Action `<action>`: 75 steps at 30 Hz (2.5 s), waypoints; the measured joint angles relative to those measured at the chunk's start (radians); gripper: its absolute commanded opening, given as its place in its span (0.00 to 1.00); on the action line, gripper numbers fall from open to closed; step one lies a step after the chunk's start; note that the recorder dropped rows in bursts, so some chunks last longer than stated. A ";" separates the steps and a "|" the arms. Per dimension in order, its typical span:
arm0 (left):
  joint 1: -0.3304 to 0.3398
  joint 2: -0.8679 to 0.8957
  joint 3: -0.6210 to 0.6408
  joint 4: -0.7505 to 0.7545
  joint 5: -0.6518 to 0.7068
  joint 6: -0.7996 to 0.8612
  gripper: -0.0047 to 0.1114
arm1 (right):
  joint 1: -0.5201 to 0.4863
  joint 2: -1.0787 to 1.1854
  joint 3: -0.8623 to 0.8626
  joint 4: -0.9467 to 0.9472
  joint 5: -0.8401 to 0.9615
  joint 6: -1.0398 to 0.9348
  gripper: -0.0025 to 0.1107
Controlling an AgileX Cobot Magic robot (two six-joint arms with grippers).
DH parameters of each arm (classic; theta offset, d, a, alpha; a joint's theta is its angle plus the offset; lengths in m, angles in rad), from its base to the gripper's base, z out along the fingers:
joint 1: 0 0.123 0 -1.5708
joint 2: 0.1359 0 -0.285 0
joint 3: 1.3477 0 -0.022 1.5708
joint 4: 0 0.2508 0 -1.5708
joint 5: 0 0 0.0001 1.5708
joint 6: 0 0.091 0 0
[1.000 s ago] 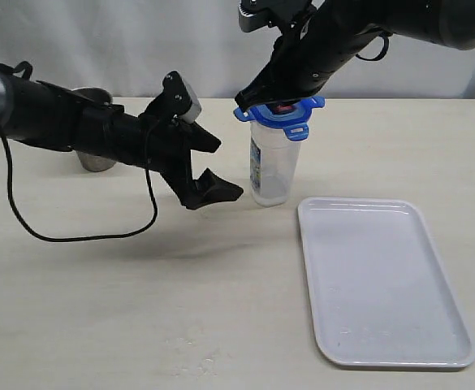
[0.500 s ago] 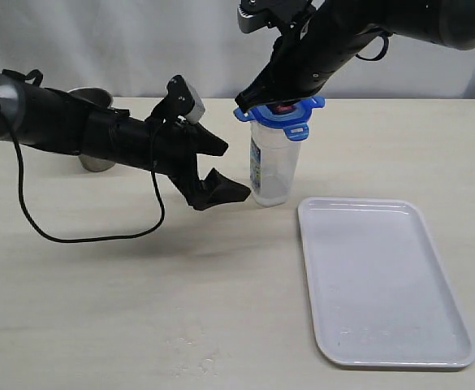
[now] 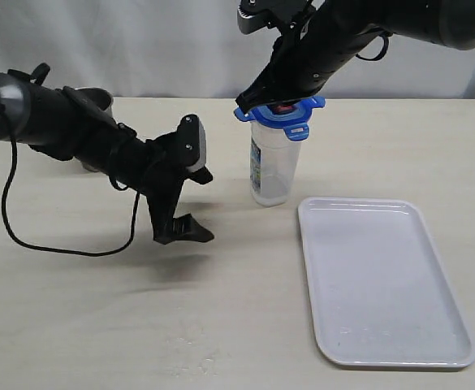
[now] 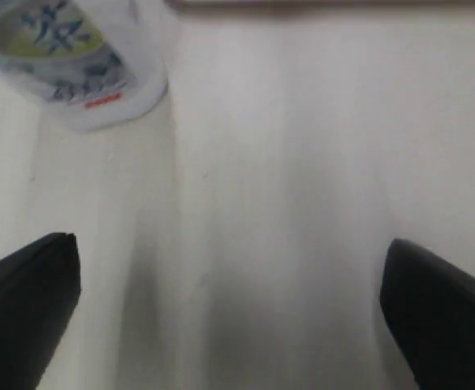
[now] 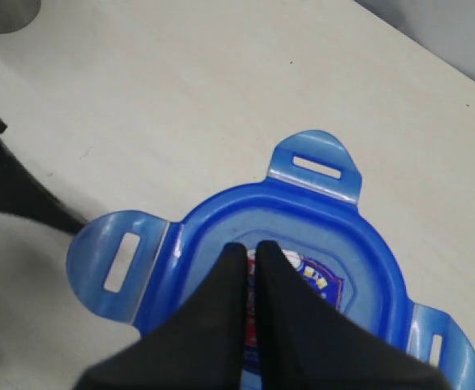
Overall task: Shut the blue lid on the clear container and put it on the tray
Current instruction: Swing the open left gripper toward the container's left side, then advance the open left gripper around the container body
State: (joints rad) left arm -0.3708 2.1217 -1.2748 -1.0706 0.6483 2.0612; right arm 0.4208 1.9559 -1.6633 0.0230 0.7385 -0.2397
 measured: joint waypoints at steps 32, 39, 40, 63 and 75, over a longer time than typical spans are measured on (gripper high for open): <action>-0.117 -0.006 0.000 0.090 -0.648 -0.149 0.92 | 0.000 0.000 0.000 0.000 0.000 -0.004 0.06; -0.117 -0.006 0.000 0.072 -0.585 -0.165 0.92 | 0.000 0.000 0.000 0.000 0.000 -0.004 0.06; -0.117 -0.006 0.000 0.070 -0.580 -0.168 0.92 | 0.000 0.000 0.000 0.000 0.000 -0.004 0.06; 0.011 -0.018 0.091 2.127 -1.056 -2.564 0.92 | 0.000 0.000 0.000 0.000 0.000 -0.002 0.06; 0.080 -0.015 0.095 2.378 -1.338 -2.807 0.92 | 0.000 0.000 0.000 0.000 0.000 -0.002 0.06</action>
State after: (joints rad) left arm -0.2911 2.1066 -1.1799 1.3077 -0.6897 -0.7459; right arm 0.4208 1.9559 -1.6633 0.0230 0.7385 -0.2419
